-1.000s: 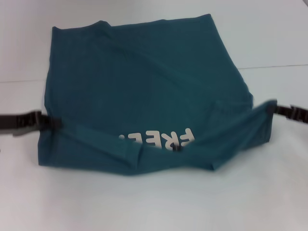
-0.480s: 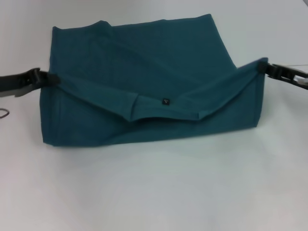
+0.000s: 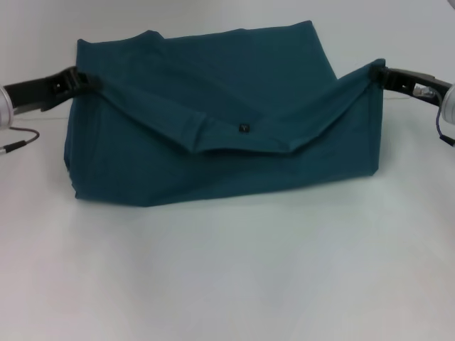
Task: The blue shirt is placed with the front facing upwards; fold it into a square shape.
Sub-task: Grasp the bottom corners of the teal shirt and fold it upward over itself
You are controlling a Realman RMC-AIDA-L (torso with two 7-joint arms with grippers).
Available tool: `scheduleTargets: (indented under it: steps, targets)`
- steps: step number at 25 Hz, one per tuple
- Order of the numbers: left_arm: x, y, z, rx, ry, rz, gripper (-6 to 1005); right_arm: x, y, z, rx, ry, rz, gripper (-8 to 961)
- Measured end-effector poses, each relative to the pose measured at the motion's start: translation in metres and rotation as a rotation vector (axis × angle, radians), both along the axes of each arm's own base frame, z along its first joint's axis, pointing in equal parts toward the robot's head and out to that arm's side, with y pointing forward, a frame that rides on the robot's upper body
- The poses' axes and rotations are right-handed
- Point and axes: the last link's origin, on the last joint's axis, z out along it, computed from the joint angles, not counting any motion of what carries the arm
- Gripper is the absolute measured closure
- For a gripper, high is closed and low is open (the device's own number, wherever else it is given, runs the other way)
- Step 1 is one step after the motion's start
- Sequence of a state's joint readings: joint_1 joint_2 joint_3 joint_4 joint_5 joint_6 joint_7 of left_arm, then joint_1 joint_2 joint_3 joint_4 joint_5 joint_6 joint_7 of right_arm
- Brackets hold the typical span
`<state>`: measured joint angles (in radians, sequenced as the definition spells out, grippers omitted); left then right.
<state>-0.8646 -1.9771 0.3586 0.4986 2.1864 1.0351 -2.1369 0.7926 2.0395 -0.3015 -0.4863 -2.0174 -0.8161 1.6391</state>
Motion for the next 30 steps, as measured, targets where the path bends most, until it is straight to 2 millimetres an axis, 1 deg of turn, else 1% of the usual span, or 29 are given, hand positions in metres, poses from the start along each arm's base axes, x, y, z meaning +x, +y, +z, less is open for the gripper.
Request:
scheduleTargets:
  steps: [8,11,18,23,30]
  targets:
    - [0.011,0.011,0.003,0.047,-0.011,-0.011,973,-0.013,0.014,0.010,0.024,-0.025,0.015,820]
    - [0.014,0.014,0.003,0.060,-0.004,-0.012,973,-0.016,0.018,0.009,0.026,-0.032,0.014,816]
    - [0.005,0.012,-0.018,0.089,0.012,0.022,973,-0.010,0.018,-0.004,0.027,-0.063,-0.025,807]
    - [-0.002,0.007,-0.025,0.119,-0.005,0.038,972,-0.007,0.016,-0.011,0.023,-0.074,-0.036,800]
    - [-0.007,0.003,-0.030,0.130,-0.014,0.047,970,-0.004,0.014,-0.016,0.025,-0.079,-0.048,791]
